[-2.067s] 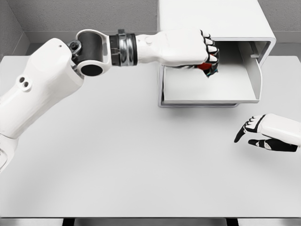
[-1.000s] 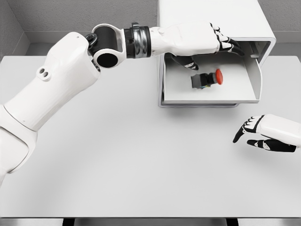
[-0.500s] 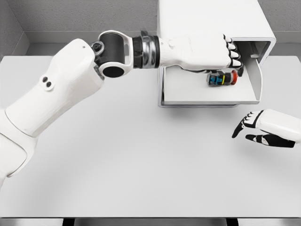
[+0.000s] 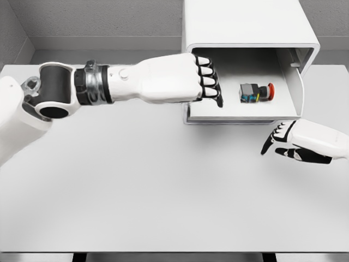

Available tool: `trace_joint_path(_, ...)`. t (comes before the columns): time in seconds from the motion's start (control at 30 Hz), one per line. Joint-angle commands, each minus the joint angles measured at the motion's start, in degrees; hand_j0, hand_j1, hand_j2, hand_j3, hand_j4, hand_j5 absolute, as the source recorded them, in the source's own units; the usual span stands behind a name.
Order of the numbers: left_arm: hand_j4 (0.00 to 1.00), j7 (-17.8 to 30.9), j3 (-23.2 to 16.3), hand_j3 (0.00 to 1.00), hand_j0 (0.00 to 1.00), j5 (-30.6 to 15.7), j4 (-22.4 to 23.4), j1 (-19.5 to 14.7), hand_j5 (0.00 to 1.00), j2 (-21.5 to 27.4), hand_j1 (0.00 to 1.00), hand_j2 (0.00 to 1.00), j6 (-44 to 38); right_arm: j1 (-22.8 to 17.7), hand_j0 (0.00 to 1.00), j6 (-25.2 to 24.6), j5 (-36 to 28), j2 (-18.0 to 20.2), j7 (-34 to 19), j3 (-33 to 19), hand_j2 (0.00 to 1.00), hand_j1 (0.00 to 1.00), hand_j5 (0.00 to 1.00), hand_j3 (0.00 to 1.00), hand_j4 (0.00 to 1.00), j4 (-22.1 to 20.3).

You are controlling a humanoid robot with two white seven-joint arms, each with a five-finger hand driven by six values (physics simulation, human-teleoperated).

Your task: Slide open multi-storey tabletop storage cabinets and put open load switch and slide close multi-storey tabletop storage cabinets

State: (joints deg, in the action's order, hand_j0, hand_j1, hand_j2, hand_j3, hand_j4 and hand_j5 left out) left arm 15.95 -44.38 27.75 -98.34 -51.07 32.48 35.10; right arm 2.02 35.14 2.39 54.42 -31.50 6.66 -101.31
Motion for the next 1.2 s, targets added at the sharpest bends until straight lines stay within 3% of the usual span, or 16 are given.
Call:
trace_joint_path(0.0, 0.61, 0.0, 5.1, 0.61, 0.61, -2.0, -0.7, 0.2, 0.61, 5.1, 0.61, 0.61, -0.1, 0.1, 0.52, -0.1, -0.3, -0.5, -0.1, 0.4, 0.52, 0.52, 0.52, 0.52, 0.52, 0.0)
trace_joint_path(0.2, 0.62, 0.0, 7.9, 0.62, 0.62, -2.8, 2.7, 5.1, 0.62, 12.8, 0.62, 0.62, -0.1, 2.9, 0.52, -0.1, 2.2, -2.0, -0.1, 2.0, 0.52, 0.52, 0.52, 0.52, 0.52, 0.1)
trace_joint_path(0.33, 0.62, 0.0, 13.2, 0.62, 0.62, -2.8, 3.2, 12.8, 0.62, 17.4, 0.62, 0.62, -0.1, 5.3, 0.52, -0.1, 4.0, -3.5, -0.1, 3.5, 0.52, 0.52, 0.52, 0.52, 0.52, 0.1)
trace_joint_path(0.4, 0.62, 0.0, 13.4, 0.62, 0.62, -2.7, 3.3, 14.3, 0.62, 17.8, 0.62, 0.62, -0.1, 5.7, 0.52, -0.1, 4.8, -4.2, -0.1, 3.5, 0.52, 0.52, 0.52, 0.52, 0.52, 0.2)
trace_joint_path(0.53, 0.62, 0.0, 13.4, 0.62, 0.62, -2.6, 5.6, 16.0, 0.62, 18.7, 0.62, 0.62, -0.1, 6.9, 0.52, -0.1, 6.6, -5.7, -0.1, 3.6, 0.52, 0.52, 0.52, 0.52, 0.52, 0.4)
trace_joint_path(0.6, 0.63, 0.0, 13.9, 0.63, 0.63, -2.7, 6.4, 16.4, 0.63, 18.6, 0.63, 0.63, -0.1, 9.3, 0.52, -0.1, 7.2, -6.1, -0.1, 6.3, 0.52, 0.52, 0.52, 0.52, 0.52, 1.5)
trace_joint_path(0.73, 0.65, 0.1, 18.5, 0.65, 0.65, -2.5, 10.3, 20.0, 0.65, 18.7, 0.65, 0.65, -0.1, 11.5, 0.52, -0.1, 8.2, -7.3, -0.7, 8.3, 0.52, 0.52, 0.52, 0.52, 0.52, 3.0)
trace_joint_path(0.8, 0.65, 0.1, 18.0, 0.65, 0.65, -2.2, 10.2, 20.0, 0.65, 18.6, 0.65, 0.65, -0.1, 12.3, 0.52, -0.1, 8.3, -9.2, -2.3, 8.5, 0.52, 0.52, 0.52, 0.52, 0.52, 4.5)
trace_joint_path(1.0, 0.67, 0.1, 17.9, 0.67, 0.67, -1.9, 10.4, 20.1, 0.67, 18.5, 0.67, 0.67, -0.1, 15.8, 0.52, -0.1, 8.4, -9.6, -2.4, 10.7, 0.52, 0.52, 0.52, 0.52, 0.52, 7.0)
trace_joint_path(1.13, 0.69, 0.1, 18.0, 0.69, 0.69, -1.9, 10.4, 20.1, 0.69, 18.5, 0.69, 0.69, -0.1, 20.4, 0.52, -0.1, 9.1, -11.9, -2.5, 13.3, 0.52, 0.52, 0.52, 0.52, 0.52, 11.9)
trace_joint_path(1.17, 0.8, 0.1, 18.0, 0.8, 0.8, -1.9, 10.4, 20.1, 0.8, 18.5, 0.8, 0.8, -0.1, 21.1, 0.52, -0.1, 9.2, -12.0, -2.5, 14.0, 0.52, 0.52, 0.52, 0.52, 0.52, 12.9)
